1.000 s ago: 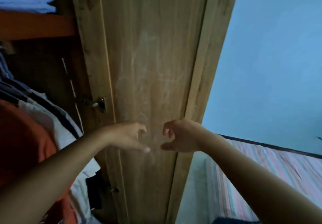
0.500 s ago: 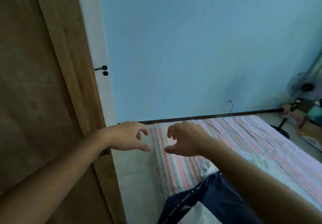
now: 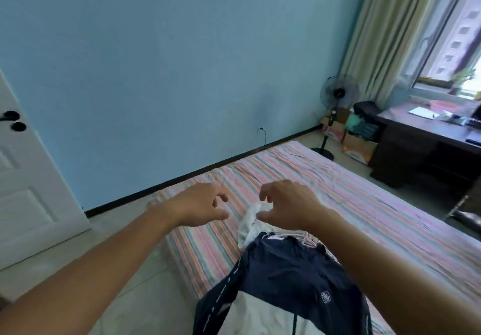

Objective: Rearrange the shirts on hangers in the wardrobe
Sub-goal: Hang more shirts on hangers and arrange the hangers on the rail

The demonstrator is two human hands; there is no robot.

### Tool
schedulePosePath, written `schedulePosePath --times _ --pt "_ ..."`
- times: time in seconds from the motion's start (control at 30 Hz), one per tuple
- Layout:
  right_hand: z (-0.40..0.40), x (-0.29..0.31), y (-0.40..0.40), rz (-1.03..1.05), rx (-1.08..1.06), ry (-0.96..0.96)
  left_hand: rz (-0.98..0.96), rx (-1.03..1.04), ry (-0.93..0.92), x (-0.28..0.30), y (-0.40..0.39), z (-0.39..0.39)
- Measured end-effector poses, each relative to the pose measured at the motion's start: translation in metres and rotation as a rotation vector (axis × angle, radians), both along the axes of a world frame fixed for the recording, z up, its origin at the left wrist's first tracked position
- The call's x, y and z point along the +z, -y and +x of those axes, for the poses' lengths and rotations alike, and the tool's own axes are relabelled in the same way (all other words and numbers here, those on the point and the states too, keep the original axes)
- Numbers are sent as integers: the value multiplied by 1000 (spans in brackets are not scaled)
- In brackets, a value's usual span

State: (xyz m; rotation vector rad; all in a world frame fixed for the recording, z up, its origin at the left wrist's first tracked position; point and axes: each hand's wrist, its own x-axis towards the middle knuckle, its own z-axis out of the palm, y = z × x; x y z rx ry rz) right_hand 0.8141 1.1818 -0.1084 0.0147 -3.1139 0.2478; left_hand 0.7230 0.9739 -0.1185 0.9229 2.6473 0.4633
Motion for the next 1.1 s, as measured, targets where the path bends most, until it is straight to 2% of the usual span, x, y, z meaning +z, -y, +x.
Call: schedulePosePath --times 0.23,0.33,0.5,0.63,0.8,1.1 --pt "38 -41 -82 -74 -285 62 -51 -177 -22 -40 -87 -17" --pt "49 -59 -111 -106 -375 48 -79 -203 -60 -60 -125 -26" --pt "57 -97 -159 -116 -466 74 -94 -206 15 -104 -182 -39" --pt "50 -135 -191 -155 -511 119 -124 -197 77 -150 -218 -50" --pt "28 -188 -228 -186 -561 162 -227 -221 30 -214 -255 -67" --pt "-12 -320 -301 -224 -650 198 -277 -173 87 -350 -314 -106"
